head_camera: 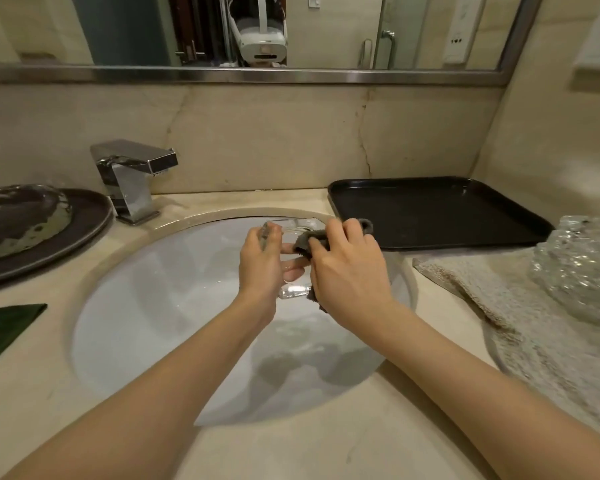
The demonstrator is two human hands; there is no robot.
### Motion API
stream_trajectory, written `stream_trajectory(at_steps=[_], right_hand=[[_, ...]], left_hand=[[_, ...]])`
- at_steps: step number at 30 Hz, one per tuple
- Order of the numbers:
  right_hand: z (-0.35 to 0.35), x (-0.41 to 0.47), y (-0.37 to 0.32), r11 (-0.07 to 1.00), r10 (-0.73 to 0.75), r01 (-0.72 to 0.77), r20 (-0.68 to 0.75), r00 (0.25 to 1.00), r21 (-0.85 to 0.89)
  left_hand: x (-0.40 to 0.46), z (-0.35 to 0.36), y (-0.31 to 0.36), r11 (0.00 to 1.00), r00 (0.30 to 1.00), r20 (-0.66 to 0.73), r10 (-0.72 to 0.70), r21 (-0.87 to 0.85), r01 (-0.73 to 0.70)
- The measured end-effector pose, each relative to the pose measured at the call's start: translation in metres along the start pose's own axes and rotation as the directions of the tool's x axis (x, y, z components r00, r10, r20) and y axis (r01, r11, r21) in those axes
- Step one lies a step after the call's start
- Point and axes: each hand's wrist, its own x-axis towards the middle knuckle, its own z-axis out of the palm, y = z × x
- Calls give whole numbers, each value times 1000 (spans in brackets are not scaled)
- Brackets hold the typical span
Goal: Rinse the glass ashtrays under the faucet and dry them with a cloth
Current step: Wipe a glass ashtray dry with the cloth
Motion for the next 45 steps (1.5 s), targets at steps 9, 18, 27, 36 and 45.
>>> stream_trajectory(at_steps=[9,18,27,36,45], right_hand=[[4,-10,-11,862,-220,128,135,966,491],[3,-3,-12,978,-106,98,34,994,183],[4,-2,-8,974,-67,16,219,973,228],[-21,9,25,631,217,-215,96,971,745],[-13,8,3,114,316,-340,290,903,934]], left_hand=[[2,-10,-1,999,999,29,-37,37,36],[1,-3,-5,983,988,72,-136,-117,143],[-2,-1,-11,1000,983,-184,29,12,-28],[4,-5,-4,986,993,-97,-67,-156,52],[-5,-1,0,958,976,173,-132,-229,171]])
